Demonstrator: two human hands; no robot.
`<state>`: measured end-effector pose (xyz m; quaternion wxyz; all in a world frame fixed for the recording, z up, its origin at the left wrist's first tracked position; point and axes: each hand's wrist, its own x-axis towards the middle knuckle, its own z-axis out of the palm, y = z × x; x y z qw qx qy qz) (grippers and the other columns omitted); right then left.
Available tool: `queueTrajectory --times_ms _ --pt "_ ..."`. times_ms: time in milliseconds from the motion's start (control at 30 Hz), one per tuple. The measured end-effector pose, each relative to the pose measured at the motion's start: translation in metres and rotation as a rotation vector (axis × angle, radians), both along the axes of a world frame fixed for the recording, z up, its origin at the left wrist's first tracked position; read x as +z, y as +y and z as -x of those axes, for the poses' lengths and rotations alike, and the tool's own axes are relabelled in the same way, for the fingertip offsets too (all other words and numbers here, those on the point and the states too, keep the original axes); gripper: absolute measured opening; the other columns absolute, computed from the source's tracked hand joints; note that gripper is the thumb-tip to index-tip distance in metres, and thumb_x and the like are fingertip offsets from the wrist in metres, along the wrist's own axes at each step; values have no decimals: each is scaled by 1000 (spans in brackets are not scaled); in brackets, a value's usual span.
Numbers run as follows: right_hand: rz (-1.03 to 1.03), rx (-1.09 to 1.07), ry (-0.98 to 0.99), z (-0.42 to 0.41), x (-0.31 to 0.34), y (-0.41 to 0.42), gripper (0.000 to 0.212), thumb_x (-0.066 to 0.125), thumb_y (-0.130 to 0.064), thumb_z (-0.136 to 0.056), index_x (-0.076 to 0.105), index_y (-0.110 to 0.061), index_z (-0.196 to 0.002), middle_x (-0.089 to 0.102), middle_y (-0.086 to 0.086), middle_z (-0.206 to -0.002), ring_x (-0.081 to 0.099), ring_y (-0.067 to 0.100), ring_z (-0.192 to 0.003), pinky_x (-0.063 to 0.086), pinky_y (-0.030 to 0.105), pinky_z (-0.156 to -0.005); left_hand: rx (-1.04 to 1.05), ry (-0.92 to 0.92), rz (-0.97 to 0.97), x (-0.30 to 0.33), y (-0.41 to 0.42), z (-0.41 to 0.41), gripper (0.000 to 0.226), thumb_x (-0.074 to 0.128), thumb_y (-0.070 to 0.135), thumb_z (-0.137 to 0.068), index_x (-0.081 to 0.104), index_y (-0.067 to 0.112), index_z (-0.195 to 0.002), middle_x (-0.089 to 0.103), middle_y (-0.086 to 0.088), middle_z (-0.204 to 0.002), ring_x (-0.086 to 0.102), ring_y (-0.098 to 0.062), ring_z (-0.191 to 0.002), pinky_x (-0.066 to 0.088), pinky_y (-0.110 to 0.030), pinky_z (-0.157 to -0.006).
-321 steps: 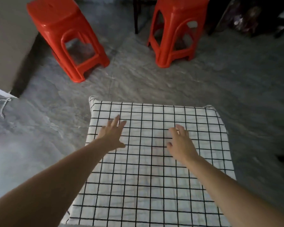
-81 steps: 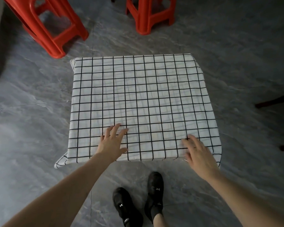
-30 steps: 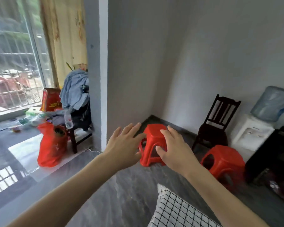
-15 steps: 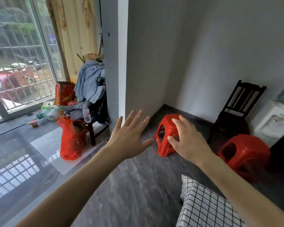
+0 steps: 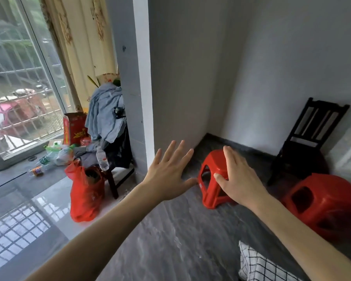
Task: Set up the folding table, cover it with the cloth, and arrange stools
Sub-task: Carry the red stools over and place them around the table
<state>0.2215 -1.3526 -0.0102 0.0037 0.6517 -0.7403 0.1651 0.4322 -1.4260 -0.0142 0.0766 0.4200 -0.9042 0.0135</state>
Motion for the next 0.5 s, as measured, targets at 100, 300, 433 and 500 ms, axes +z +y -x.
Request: queueTrajectory --times_ms 100,300,433,500 --pt "18 -17 -1 29 0 -47 84 51 -45 -95 1 -15 -156 9 5 -163 11 19 -149 20 36 -117 -26 -36 39 1 -51 22 85 16 77 -83 -8 36 -153 -23 6 -160 -26 -19 -145 -4 -50 -120" --pt "-42 -48 -10 70 -10 -121 78 49 -46 -96 7 -17 -156 3 3 -164 7 19 -150 22 42 -118 -53 -42 39 -14 -129 53 85 33 69 -87 -10 36 -152 -21 4 -160 -24 -20 -146 -4 -50 -119" --pt "-71 -115 -20 95 -20 -154 77 54 -44 -94 17 -15 -154 8 4 -163 11 21 -149 25 42 -116 -63 -78 14 -27 -173 72 91 43 63 -87 -15 35 -152 -24 3 -160 -23 -22 -146 -4 -50 -118" --pt "-89 -167 -57 108 -29 -171 76 56 -43 -93 20 -15 -154 9 4 -163 13 22 -149 28 44 -114 -85 -86 6 -33 -199 84 91 42 62 -88 -15 34 -152 -24 2 -160 -22 -23 -147 -3 -51 -119"
